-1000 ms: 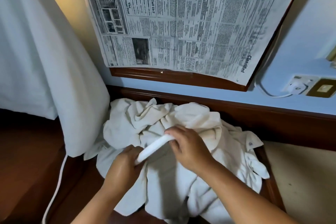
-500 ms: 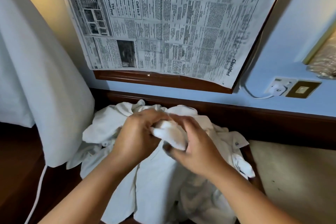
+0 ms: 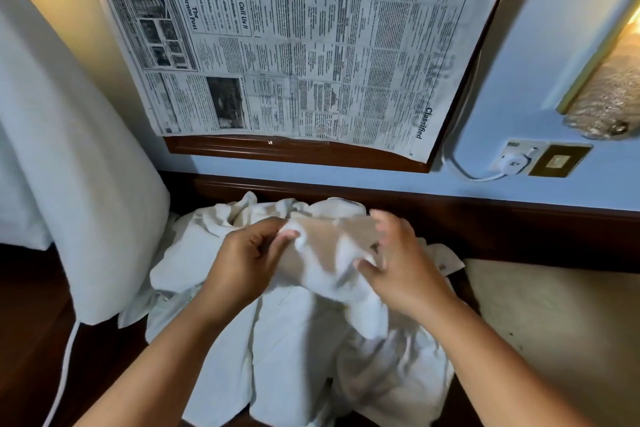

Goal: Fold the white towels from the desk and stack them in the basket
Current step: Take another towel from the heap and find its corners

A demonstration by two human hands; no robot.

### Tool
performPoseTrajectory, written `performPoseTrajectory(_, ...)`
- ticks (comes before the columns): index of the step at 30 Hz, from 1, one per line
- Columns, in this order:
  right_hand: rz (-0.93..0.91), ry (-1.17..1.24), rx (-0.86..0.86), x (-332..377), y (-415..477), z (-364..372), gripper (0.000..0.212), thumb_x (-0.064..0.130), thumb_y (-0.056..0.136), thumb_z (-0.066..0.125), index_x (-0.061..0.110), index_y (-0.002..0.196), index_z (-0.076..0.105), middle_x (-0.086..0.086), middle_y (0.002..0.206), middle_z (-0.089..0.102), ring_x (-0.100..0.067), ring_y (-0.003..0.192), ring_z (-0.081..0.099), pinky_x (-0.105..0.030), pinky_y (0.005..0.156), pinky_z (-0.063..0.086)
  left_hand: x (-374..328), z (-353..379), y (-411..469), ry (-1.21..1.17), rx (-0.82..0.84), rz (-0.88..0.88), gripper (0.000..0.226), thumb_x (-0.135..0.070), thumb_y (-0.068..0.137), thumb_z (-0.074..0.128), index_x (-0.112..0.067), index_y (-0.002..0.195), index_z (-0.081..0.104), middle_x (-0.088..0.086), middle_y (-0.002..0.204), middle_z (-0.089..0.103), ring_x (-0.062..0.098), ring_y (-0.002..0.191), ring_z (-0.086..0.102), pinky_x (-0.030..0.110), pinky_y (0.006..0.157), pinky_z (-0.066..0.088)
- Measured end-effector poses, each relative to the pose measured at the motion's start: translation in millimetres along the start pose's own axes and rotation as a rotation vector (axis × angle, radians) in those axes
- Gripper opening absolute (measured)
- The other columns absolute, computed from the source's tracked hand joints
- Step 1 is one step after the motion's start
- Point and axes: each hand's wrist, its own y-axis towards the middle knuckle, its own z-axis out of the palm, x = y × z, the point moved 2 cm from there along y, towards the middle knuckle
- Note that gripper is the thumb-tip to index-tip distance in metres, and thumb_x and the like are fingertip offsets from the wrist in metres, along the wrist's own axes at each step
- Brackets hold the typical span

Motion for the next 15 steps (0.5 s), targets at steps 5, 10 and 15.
performPoseTrajectory(5, -0.457, 0.078, -0.018, 37.5, -6.2, 6.5, 0.049, 0.034, 0.092, 0.062, 0.029, 0.138, 0.048, 0.009, 0.137, 0.051, -0.005, 0.134, 0.039, -0.025, 0.113, 0.034, -31.1, -3.2, 8.3, 0.085, 0.286, 0.326, 0.012, -0.025, 0.098, 0.066, -0.024, 0.104, 0.076, -0.015, 0.090, 0.071, -0.001, 0.085, 0.066, 0.020, 0.071, 0.051)
performPoseTrajectory(10, -0.356, 0.196, 0.110, 34.5, 0.7, 13.0, 0.026, 0.037, 0.092, 0.066, 0.031, 0.117, 0.060, 0.016, 0.110, 0.055, -0.001, 0.105, 0.053, -0.019, 0.085, 0.045, -24.1, -11.0, 4.7, 0.032, 0.291, 0.334, 0.016, -0.015, 0.098, 0.065, -0.021, 0.110, 0.075, -0.014, 0.092, 0.066, 0.006, 0.087, 0.066, 0.024, 0.072, 0.051)
performPoseTrajectory(15, -0.374, 0.260, 0.125, 32.8, 4.4, 26.5, 0.035, 0.047, 0.087, 0.063, 0.017, 0.105, 0.069, 0.009, 0.102, 0.048, -0.010, 0.098, 0.054, -0.022, 0.081, 0.045, -19.3, -8.5, -4.2, 0.042, 0.328, 0.343, 0.030, -0.013, 0.098, 0.064, -0.032, 0.121, 0.069, -0.019, 0.089, 0.056, 0.006, 0.081, 0.060, 0.020, 0.069, 0.046)
